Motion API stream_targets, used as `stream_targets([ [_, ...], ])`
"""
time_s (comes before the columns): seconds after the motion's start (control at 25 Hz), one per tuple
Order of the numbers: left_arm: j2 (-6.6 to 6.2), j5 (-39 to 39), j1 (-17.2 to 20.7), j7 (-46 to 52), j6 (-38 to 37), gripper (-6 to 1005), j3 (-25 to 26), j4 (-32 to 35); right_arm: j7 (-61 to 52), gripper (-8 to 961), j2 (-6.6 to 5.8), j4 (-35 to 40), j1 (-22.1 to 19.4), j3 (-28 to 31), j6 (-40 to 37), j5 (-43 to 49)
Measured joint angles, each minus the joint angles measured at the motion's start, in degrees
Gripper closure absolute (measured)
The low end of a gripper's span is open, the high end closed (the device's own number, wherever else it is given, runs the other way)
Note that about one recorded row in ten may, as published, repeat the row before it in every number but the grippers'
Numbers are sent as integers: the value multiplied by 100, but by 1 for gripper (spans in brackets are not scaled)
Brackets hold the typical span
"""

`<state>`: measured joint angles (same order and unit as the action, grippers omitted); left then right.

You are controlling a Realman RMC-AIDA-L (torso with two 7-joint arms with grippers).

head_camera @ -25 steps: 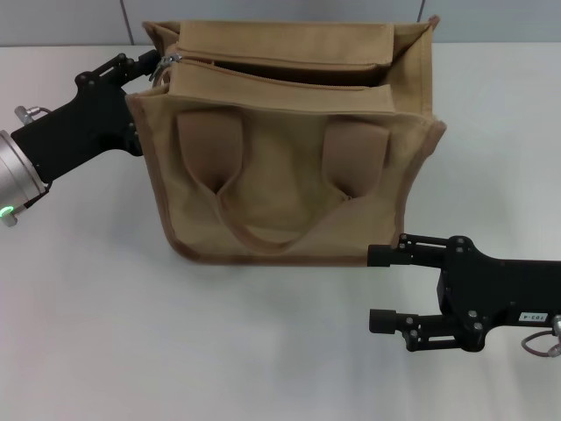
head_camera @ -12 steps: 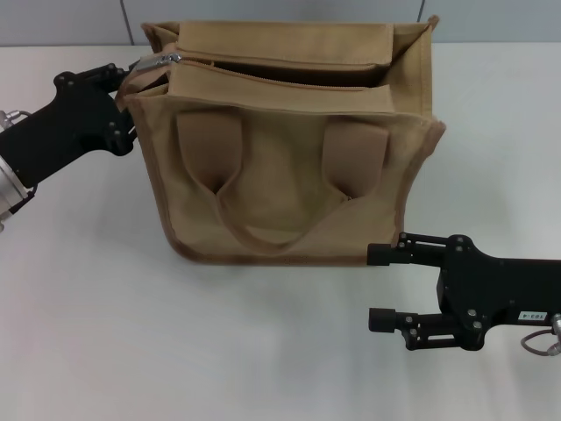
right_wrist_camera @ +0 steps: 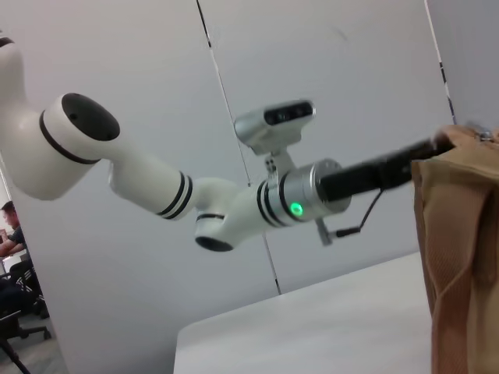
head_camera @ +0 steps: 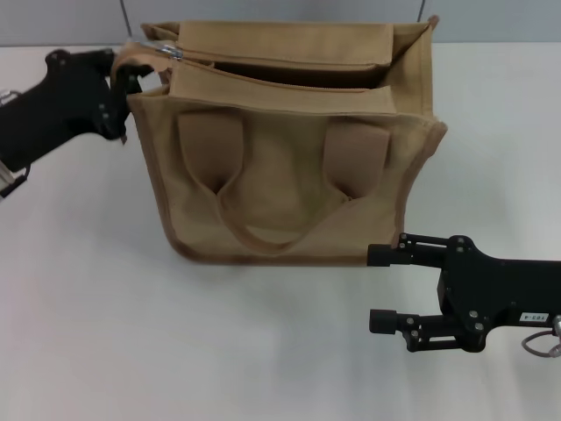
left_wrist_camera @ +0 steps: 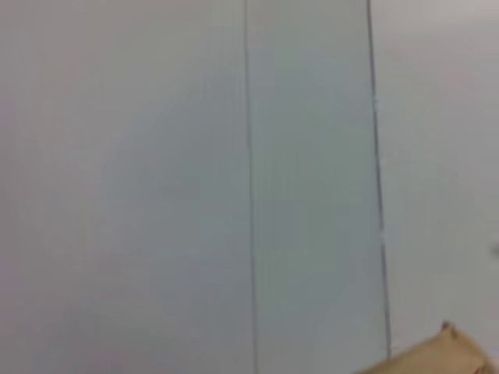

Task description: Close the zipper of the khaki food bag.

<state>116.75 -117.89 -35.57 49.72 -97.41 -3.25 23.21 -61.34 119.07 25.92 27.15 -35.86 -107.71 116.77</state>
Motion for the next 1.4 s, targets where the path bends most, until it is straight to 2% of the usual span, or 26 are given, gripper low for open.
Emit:
stream_targets([
  [0.2, 44, 3, -127, 145, -301, 1000, -163, 236, 0, 168, 2, -28, 5, -6, -67, -193],
  [0.32, 162, 42, -173, 83, -420, 1000, -351, 445, -1, 168, 2, -62, 44, -12, -230, -471],
  [0.56, 172, 282, -98, 9, -460, 1000, -360, 413, -244, 168, 2, -156, 179, -12, -370, -1004],
  [0.76, 161, 400, 22, -9, -507, 1001, -361, 410, -888, 167, -8, -145, 397, 13, -377, -1407],
  [1.08, 164, 480, 86, -136, -528, 1001, -361, 324, -2358, 167, -40, 325, 1217, -73, 86, -1525],
  [1.16, 161, 480, 68, -146, -530, 1001, -361, 292, -2642, 167, -42, 460, 1554, -251, 449, -1494],
  [1.4, 171, 480, 28, -153, -532, 1001, -361, 276, -3018, 167, -39, 560, 2041, -935, 1275, -1487],
])
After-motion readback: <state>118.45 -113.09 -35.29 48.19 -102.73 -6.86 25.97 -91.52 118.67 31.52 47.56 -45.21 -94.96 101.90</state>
